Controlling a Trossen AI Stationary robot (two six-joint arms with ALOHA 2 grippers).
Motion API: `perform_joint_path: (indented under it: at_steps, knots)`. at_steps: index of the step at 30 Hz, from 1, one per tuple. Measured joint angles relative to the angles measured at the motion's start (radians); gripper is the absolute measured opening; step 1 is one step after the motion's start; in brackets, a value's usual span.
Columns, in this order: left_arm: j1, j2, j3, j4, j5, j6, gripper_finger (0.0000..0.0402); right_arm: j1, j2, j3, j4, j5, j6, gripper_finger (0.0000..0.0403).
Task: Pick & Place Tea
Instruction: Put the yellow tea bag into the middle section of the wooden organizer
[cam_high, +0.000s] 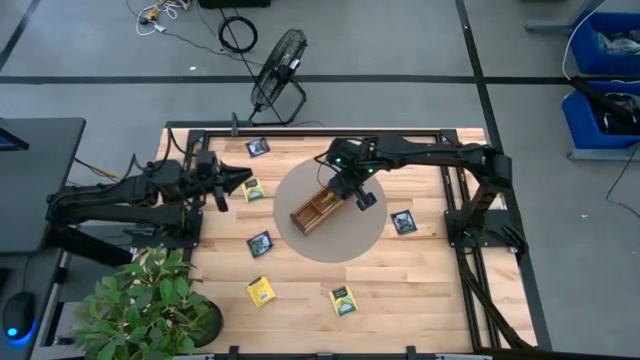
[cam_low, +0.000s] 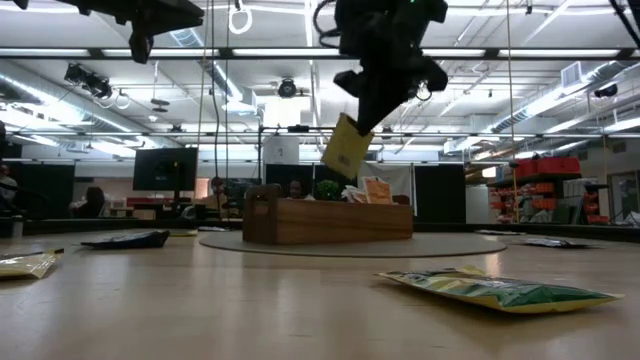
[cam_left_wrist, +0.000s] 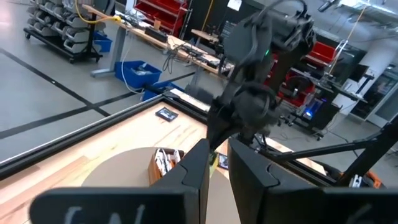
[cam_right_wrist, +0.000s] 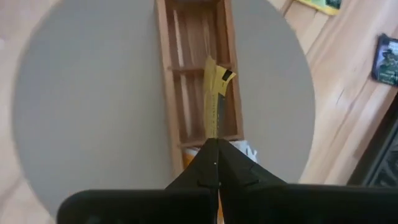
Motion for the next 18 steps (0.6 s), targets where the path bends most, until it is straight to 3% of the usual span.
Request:
perform_joint_path:
  at_steps: [7, 18]
  knots:
    - [0.000, -0.016, 0.000, -0.004, -0.002, -0.007, 0.0060, 0.000, 0.086, 0.034, -0.015, 0.090, -0.103, 0.0000]
    - [0.000, -0.015, 0.000, -0.027, -0.003, -0.008, 0.0060, 0.000, 0.119, 0.035, 0.060, 0.091, -0.156, 0.0000]
